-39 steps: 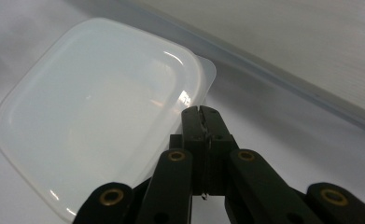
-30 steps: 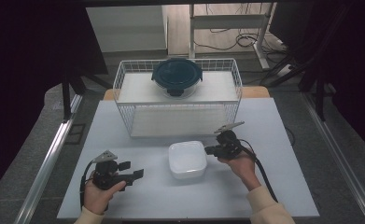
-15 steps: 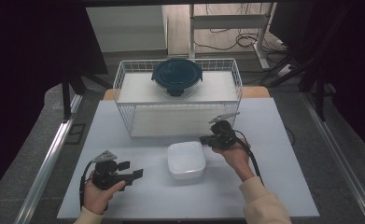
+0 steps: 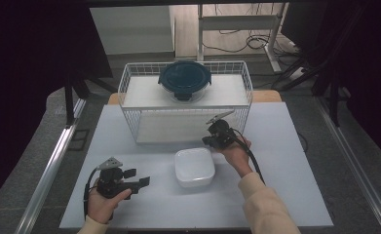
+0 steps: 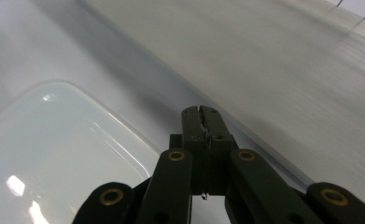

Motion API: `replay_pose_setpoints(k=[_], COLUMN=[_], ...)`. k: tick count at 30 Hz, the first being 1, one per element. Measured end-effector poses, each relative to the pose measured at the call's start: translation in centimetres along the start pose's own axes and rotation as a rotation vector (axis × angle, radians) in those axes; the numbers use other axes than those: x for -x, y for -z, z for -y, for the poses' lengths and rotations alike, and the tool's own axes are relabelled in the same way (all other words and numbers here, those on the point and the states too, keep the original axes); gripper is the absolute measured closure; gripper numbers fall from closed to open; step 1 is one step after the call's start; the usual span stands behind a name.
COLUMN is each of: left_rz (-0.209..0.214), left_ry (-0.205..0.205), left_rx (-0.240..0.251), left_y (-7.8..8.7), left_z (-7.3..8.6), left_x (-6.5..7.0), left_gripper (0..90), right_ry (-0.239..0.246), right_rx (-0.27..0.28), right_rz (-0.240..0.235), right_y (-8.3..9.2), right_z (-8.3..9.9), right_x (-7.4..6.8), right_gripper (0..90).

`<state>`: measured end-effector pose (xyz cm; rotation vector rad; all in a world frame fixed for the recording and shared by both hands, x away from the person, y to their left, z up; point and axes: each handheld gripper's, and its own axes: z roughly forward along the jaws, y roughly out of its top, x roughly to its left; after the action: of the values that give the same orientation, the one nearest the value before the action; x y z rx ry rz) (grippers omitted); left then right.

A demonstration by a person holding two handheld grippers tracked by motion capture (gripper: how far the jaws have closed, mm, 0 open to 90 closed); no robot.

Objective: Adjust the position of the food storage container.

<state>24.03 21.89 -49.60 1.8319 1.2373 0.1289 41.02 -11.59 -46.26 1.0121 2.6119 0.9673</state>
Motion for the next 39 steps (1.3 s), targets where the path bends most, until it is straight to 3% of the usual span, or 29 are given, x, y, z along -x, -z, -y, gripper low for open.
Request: replay_pose_setpoints(k=[6, 14, 25, 32, 39], left_rz=[0.0, -0.002, -0.004, -0.01, -0.003], left_ry=[-0.005, 0.0, -0.004, 0.0, -0.007], left_rx=[-0.006, -0.003, -0.007, -0.009, -0.017], left_y=[-0.1, 0.0, 0.0, -0.1, -0.3], left_z=[0.0, 0.0, 0.0, 0.0, 0.0], left_x=[0.1, -0.1, 0.0, 0.0, 0.4], left_gripper=[26.1, 25.9, 25.9, 25.8, 25.8], right_ry=[0.048, 0.13, 0.143, 0.167, 0.136], right_rx=[-0.027, -0.058, -0.08, -0.085, -0.058], right_rz=[-0.011, -0.028, -0.06, -0.057, -0.066], right_y=[-0.6, 0.2, 1.9, 3.1, 4.3], right_z=[0.4, 0.8, 2.7, 4.1, 5.5], right_x=[-0.3, -0.9, -1.9, -3.0, -4.0], right_gripper=[89.2, 89.2, 89.2, 89.2, 89.2])
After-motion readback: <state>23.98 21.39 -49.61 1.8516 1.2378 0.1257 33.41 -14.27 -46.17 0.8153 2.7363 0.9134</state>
